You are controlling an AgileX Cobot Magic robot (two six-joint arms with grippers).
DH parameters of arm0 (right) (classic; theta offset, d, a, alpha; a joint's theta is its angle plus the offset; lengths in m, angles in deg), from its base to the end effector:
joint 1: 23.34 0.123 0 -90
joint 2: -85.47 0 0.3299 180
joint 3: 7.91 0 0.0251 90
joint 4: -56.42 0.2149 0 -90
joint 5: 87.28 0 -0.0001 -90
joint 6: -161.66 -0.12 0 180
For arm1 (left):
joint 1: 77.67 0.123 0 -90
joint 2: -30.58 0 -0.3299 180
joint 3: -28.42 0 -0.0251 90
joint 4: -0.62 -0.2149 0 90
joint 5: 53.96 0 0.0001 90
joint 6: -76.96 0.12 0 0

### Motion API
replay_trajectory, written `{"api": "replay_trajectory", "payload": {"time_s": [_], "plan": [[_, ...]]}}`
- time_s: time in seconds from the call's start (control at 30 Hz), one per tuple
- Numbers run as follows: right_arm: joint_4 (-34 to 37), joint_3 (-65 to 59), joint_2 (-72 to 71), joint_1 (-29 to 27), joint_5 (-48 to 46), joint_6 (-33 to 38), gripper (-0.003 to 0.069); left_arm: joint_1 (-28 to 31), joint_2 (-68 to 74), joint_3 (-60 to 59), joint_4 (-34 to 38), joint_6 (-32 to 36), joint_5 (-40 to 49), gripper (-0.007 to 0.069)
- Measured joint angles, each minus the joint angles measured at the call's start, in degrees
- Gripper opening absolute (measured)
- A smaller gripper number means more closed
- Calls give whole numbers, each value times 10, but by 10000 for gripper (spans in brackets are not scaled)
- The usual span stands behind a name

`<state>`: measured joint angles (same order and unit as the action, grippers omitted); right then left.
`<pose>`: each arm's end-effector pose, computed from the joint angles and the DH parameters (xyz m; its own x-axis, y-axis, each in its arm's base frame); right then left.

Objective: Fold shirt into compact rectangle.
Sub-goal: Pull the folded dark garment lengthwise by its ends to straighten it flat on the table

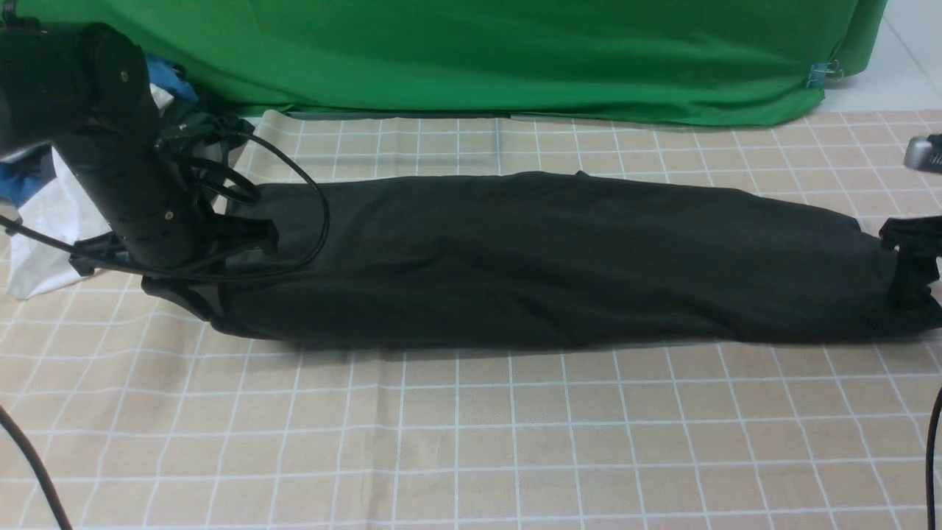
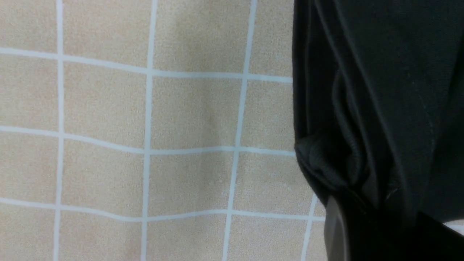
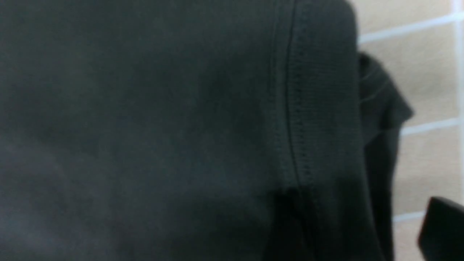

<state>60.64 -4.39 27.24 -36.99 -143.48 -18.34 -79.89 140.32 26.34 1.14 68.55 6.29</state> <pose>0.3773 -0.0841 0.2047 -0.9568 0.2745 -0.0954 0.2692 0.9609 0.0648 0.3364 -0.0140 0.2581 -0.9844 -0.1127 -0.1352 -0.1098 0.9935 -0.0285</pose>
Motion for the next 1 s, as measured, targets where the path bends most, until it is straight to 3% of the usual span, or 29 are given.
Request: {"api": "replay_trajectory", "payload": {"time_s": [0.03, 0.07, 0.13, 0.2, 0.63, 0.7, 0.8, 0.87, 1.0], "plan": [[4, 0, 4, 0, -1, 8, 377, 0, 0, 0, 1, 0, -1, 31], [8, 0, 5, 0, -1, 20, 241, 0, 0, 0, 1, 0, -1, 31], [12, 0, 4, -1, -2, 31, 104, 0, 0, 0, -2, 0, -1, 31], [12, 0, -3, -5, -3, 32, 61, 0, 0, 0, -10, 0, -1, 31], [-1, 1, -23, -41, -39, 21, 57, -1, 0, 0, -34, -22, 32, 32], [-2, 1, -23, -42, -39, 21, 80, -1, 0, 0, -32, -24, 34, 34], [-16, 1, -23, -43, -33, 17, 179, -1, 0, 0, -34, -32, 39, 73], [-20, 2, -23, -43, -26, 14, 283, 0, 0, 0, -42, -34, 45, 134], [-22, 20, -23, -37, -18, 0, 567, 0, 0, 10, -54, -38, 42, 295]]}}
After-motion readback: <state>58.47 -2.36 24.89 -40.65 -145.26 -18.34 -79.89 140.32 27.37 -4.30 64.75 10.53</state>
